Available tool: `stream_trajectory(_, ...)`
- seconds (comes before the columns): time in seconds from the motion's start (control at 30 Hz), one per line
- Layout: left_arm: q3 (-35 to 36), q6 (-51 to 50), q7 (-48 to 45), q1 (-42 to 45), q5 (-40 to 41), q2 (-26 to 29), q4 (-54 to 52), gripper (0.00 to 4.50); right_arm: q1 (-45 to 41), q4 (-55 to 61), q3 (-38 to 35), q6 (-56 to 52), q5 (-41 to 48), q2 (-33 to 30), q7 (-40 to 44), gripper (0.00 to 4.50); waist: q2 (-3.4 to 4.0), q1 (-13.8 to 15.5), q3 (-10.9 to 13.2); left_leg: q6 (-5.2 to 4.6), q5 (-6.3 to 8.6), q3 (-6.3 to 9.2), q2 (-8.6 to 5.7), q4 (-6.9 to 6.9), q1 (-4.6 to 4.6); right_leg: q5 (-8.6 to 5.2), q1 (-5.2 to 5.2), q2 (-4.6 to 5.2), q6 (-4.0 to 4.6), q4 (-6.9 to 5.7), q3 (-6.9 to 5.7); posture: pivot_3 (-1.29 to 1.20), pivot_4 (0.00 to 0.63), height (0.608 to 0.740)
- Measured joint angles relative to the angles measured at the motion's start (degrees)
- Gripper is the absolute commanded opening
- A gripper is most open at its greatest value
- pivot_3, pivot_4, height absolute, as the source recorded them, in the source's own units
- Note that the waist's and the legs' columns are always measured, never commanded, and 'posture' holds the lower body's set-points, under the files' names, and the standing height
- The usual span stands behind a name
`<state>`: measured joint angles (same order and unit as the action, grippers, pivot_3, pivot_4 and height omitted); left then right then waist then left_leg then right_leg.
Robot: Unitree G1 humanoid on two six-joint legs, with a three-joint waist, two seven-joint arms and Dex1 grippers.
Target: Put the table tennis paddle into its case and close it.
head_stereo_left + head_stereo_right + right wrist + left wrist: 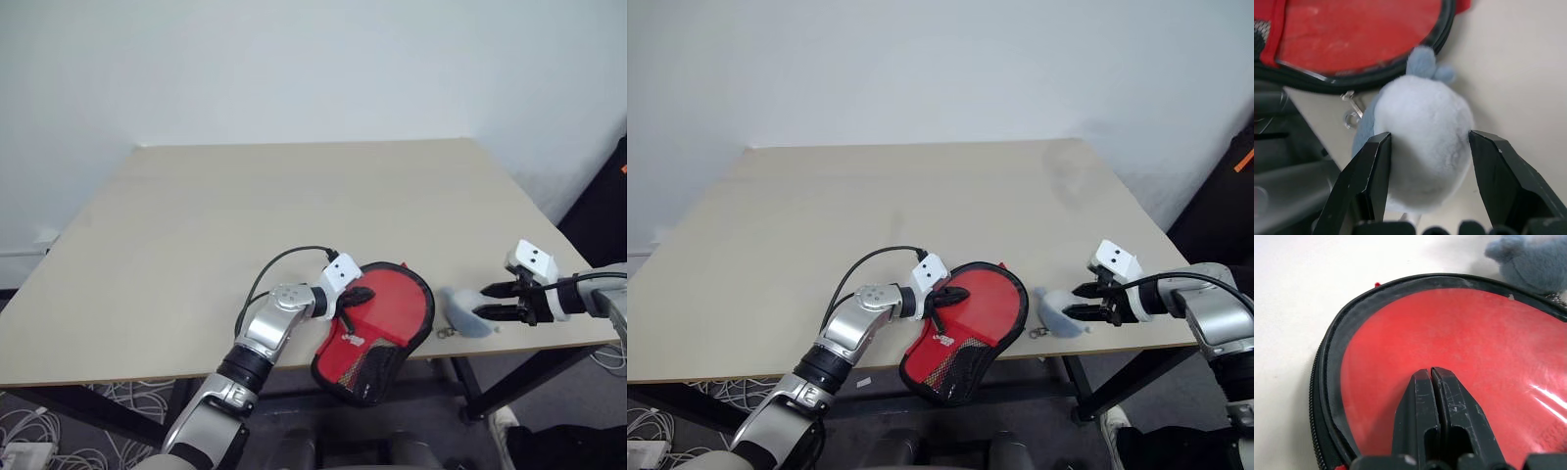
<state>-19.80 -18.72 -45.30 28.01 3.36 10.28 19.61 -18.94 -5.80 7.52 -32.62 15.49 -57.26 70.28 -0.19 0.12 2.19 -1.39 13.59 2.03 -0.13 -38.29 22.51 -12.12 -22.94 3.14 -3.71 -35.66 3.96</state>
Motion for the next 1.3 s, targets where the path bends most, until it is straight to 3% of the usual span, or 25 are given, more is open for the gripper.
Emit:
stream_trajectory(0.4,-0.5,0.0,-8.2,0.7,1.0,-1.0,1.2,0.00,1.1,2.2,0.2,-1.3,0.1,-0.3,2.2,2.67,0.00,0.1,0.0,0.00,0.00,0.02,-0.01,-0.01,0.00,0.00,0.04,0.01,0.00,0.02,-0.02,0.00,0.000,0.740)
stream_trajectory(0.8,-0.5,3.7,-10.0,3.2,-0.2,-2.9,6.9,0.00,2.9,5.6,0.4,-3.1,0.1,-0.6,2.5,2.67,-0.01,0.8,0.0,-0.03,0.03,0.13,-0.09,-0.17,-0.03,-0.02,0.10,0.02,-0.03,0.06,-0.04,0.00,0.000,0.740)
stream_trajectory(1.07,-0.5,4.2,-10.7,3.8,-0.4,-3.0,7.9,0.00,3.2,5.6,0.5,-3.4,-0.8,0.2,-0.3,0.17,-0.02,0.8,0.0,-0.04,0.03,0.15,-0.09,-0.20,-0.04,-0.02,0.14,0.02,-0.03,0.06,-0.05,0.00,0.000,0.740)
stream_trajectory(1.3,-0.5,4.4,-10.7,4.0,-0.5,-3.2,8.5,0.00,3.2,4.7,0.4,-2.4,-2.1,1.8,-3.5,0.04,-0.14,0.7,-0.1,-0.05,0.06,0.17,-0.09,-0.22,-0.20,-0.02,0.31,0.02,-0.04,0.10,-0.07,0.00,0.000,0.740)
